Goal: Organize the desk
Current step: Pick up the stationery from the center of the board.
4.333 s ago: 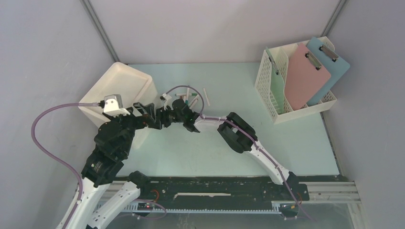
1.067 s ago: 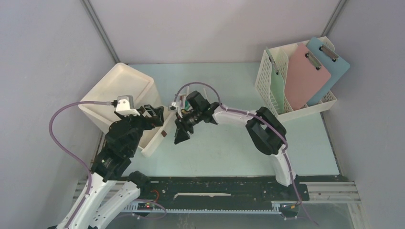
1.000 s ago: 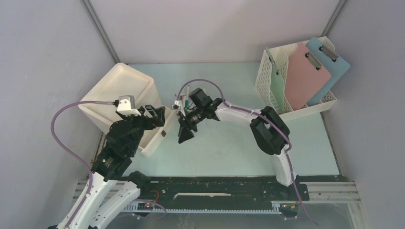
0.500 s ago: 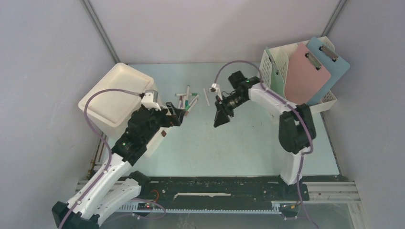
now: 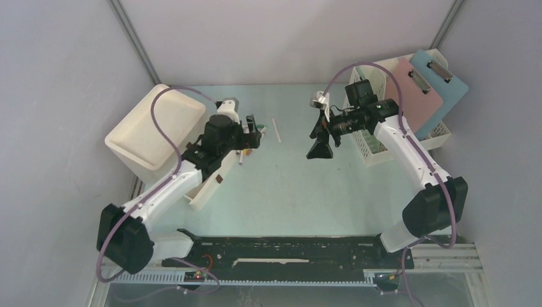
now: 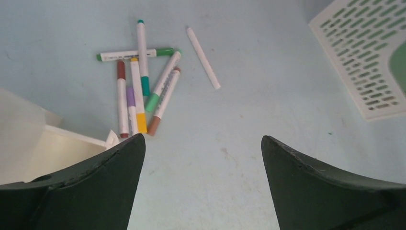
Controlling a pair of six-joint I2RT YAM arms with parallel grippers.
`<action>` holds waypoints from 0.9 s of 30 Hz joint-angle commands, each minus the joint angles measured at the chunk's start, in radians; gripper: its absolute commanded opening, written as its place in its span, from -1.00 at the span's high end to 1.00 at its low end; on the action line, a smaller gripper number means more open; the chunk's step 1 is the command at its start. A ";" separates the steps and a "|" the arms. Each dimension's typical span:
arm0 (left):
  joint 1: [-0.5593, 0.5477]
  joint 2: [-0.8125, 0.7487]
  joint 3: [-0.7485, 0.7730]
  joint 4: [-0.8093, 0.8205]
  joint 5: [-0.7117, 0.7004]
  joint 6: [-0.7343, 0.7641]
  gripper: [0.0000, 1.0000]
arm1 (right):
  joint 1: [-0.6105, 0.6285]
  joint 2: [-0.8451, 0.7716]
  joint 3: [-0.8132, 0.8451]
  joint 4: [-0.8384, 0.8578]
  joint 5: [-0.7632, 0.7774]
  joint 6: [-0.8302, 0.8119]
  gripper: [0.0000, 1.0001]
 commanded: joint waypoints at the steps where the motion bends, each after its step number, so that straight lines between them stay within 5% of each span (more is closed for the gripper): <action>1: 0.004 0.115 0.123 -0.028 -0.098 0.082 -0.96 | -0.014 -0.012 -0.055 -0.042 -0.047 -0.067 -0.99; 18: 0.102 0.525 0.427 -0.168 -0.073 0.151 -0.43 | -0.031 -0.043 -0.141 0.074 0.031 -0.024 -0.99; 27: 0.137 0.699 0.554 -0.268 -0.079 0.172 0.21 | -0.033 -0.030 -0.143 0.072 0.028 -0.029 -0.99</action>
